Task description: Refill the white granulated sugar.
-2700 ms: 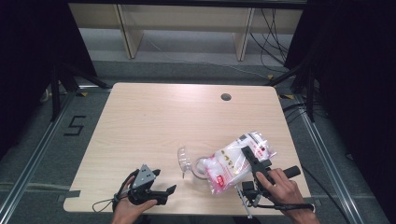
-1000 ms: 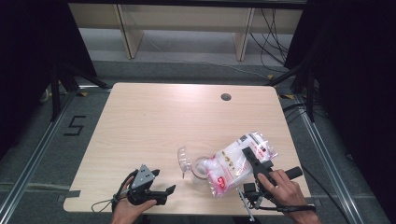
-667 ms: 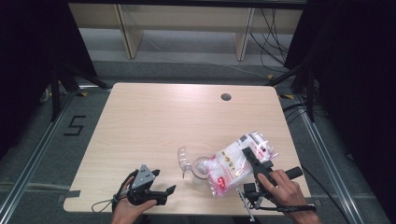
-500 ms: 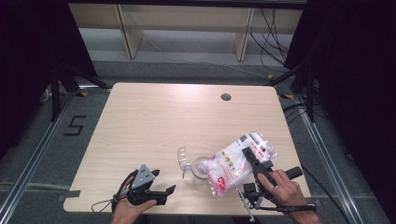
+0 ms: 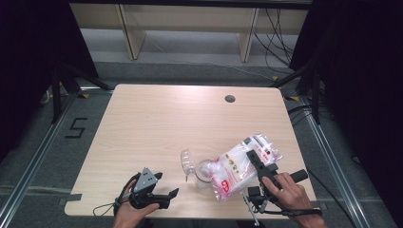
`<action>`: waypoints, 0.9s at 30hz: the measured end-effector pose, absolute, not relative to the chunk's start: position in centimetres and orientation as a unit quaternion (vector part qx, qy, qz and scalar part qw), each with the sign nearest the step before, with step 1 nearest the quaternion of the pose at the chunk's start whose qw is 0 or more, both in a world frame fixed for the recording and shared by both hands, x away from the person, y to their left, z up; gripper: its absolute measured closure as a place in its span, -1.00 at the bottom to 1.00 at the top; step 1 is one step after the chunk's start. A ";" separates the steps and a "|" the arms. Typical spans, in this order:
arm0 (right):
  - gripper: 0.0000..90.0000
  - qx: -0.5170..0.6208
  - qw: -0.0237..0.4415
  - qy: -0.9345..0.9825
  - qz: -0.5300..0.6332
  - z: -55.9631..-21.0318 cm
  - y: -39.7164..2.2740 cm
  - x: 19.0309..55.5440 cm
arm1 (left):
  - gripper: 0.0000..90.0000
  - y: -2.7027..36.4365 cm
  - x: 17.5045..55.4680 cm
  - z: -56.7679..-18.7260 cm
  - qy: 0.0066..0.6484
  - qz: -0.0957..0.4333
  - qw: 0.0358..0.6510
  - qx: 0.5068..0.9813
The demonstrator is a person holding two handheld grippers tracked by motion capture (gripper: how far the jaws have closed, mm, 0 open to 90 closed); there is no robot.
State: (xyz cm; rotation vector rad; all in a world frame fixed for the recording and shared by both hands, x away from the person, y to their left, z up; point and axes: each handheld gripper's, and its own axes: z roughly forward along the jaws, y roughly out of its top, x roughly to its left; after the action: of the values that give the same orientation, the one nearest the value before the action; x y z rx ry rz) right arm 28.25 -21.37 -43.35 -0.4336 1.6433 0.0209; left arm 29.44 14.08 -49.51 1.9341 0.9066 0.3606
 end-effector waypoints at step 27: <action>0.44 -0.220 0.661 0.718 0.001 -42.9 -21.4 28.4 | -0.60 14.1 29.4 -49.5 0.376 0.146 0.469 0.786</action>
State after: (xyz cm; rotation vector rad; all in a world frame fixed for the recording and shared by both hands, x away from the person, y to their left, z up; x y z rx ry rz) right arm 28.39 -21.42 -42.90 -0.4968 1.6231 0.0028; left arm 29.40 14.06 -49.53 1.9257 0.9227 0.3571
